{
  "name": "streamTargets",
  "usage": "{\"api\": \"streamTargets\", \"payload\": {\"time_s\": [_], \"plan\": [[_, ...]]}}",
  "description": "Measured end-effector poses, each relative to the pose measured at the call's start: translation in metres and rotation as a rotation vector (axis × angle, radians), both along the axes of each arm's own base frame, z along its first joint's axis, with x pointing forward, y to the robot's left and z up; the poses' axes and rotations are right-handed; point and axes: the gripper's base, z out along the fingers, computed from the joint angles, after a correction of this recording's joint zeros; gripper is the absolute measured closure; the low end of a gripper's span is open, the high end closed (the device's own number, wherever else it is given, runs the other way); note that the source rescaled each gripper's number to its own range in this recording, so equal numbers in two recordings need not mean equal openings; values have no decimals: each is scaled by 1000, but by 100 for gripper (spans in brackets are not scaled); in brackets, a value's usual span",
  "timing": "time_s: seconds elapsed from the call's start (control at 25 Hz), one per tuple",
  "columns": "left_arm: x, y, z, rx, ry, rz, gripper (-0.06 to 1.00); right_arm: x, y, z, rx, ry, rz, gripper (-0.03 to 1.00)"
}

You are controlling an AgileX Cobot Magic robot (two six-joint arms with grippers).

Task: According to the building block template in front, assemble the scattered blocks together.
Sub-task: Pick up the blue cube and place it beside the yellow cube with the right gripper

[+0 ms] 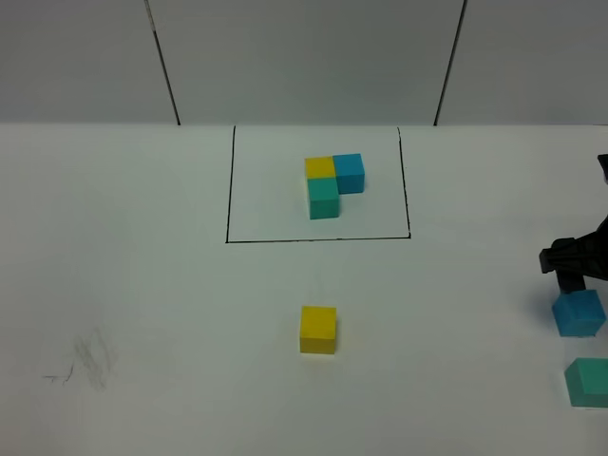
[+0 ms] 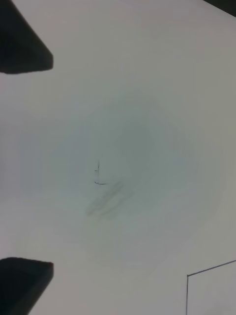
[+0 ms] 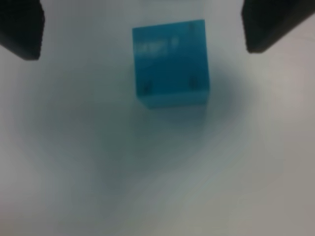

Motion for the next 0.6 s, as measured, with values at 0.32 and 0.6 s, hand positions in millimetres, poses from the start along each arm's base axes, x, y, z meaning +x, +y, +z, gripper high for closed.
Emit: {"api": "streamTargets", "payload": {"time_s": [0.32, 0.6], "plan": [[0, 0, 0, 0, 0, 0, -2, 3, 1, -16, 11, 42, 0, 30], [0, 0, 0, 0, 0, 0, -2, 7, 0, -39, 34, 77, 0, 30]]}}
